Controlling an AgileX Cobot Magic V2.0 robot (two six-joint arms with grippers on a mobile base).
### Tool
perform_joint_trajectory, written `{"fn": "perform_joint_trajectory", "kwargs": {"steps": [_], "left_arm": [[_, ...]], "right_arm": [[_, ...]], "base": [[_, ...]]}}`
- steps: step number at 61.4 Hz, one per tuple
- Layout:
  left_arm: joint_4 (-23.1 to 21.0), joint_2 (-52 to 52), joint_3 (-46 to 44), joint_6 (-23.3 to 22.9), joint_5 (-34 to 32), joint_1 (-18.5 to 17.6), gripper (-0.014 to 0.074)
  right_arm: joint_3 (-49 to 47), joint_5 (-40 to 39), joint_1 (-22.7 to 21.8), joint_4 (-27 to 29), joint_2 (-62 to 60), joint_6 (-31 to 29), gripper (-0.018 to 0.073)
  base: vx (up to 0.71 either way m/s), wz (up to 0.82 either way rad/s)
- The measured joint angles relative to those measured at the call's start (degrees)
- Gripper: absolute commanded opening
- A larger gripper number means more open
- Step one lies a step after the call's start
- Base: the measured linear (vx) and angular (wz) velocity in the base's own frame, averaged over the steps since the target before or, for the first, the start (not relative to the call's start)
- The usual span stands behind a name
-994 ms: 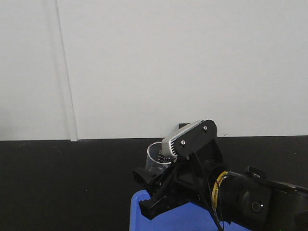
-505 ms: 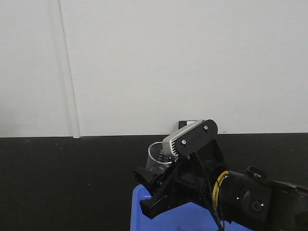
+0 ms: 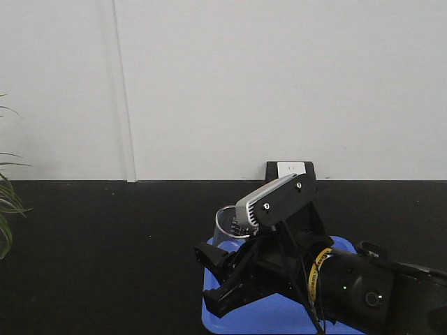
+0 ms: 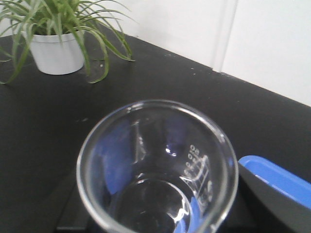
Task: Move beaker to silver tray on left bench
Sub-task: 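Hold the beaker in the right gripper while the base drives to the silver tray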
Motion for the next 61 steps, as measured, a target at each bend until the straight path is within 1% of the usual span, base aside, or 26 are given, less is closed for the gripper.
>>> {"fn": "perform_joint_trajectory", "kwargs": {"steps": [61], "left_arm": [[0.0,0.0,0.0,0.0,0.0,0.0,0.0001]], "right_arm": [[0.0,0.0,0.0,0.0,0.0,0.0,-0.0014]], "base": [[-0.30,0.00]]}}
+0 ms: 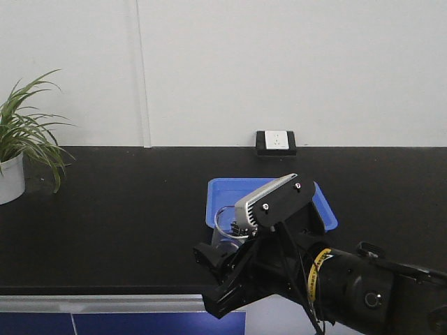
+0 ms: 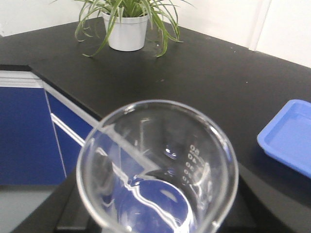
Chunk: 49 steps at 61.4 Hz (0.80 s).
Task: Move beaker to silver tray on left bench
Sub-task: 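Hold the beaker in the right gripper while the base drives to the silver tray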
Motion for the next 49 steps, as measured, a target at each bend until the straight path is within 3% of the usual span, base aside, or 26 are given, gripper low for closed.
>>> {"fn": "perform_joint_trajectory", "kwargs": {"steps": [49], "left_arm": [[0.0,0.0,0.0,0.0,0.0,0.0,0.0001]], "right_arm": [[0.0,0.1,0.0,0.0,0.0,0.0,-0.0014]], "base": [[-0.28,-0.03]]}}
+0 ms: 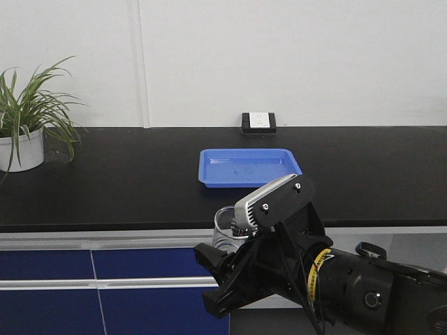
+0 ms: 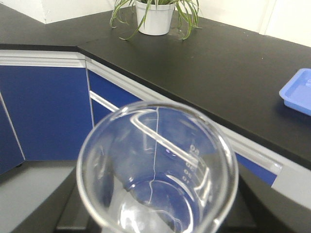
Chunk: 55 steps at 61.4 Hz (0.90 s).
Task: Move beaker to silver tray on left bench
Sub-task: 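Hold the beaker in the right gripper while the base drives to the silver tray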
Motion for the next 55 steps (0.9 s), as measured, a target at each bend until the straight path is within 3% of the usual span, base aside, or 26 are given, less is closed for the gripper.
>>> {"fn": "perform_joint_trajectory", "kwargs": {"steps": [26,55], "left_arm": [[0.0,0.0,0.0,0.0,0.0,0.0,0.0001],[0.0,0.0,0.0,0.0,0.0,0.0,0.0001]], "right_arm": [[0.0,0.0,0.0,0.0,0.0,0.0,-0.0014],[0.0,0.0,0.0,0.0,0.0,0.0,-0.0011]], "base": [[-0.17,0.02],[-0.07,0.21]]}}
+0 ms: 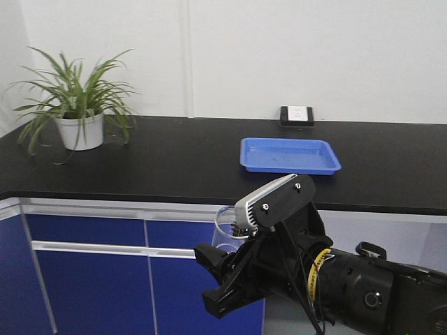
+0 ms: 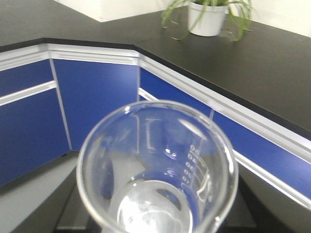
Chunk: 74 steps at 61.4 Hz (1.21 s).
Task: Move beaker to silver tray on left bench
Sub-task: 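Hold the beaker in the right gripper while the base drives to the silver tray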
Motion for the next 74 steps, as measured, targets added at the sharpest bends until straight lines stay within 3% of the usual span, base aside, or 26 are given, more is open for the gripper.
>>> {"fn": "perform_joint_trajectory", "kwargs": {"steps": [22,74], "left_arm": [[0.0,0.0,0.0,0.0,0.0,0.0,0.0001],[0.0,0.0,0.0,0.0,0.0,0.0,0.0001]], "right_arm": [[0.0,0.0,0.0,0.0,0.0,0.0,-0.0011],[0.0,0.1,0.0,0.0,0.0,0.0,-0.0011]], "base": [[-0.03,0.42],[0.11,0.79]]}}
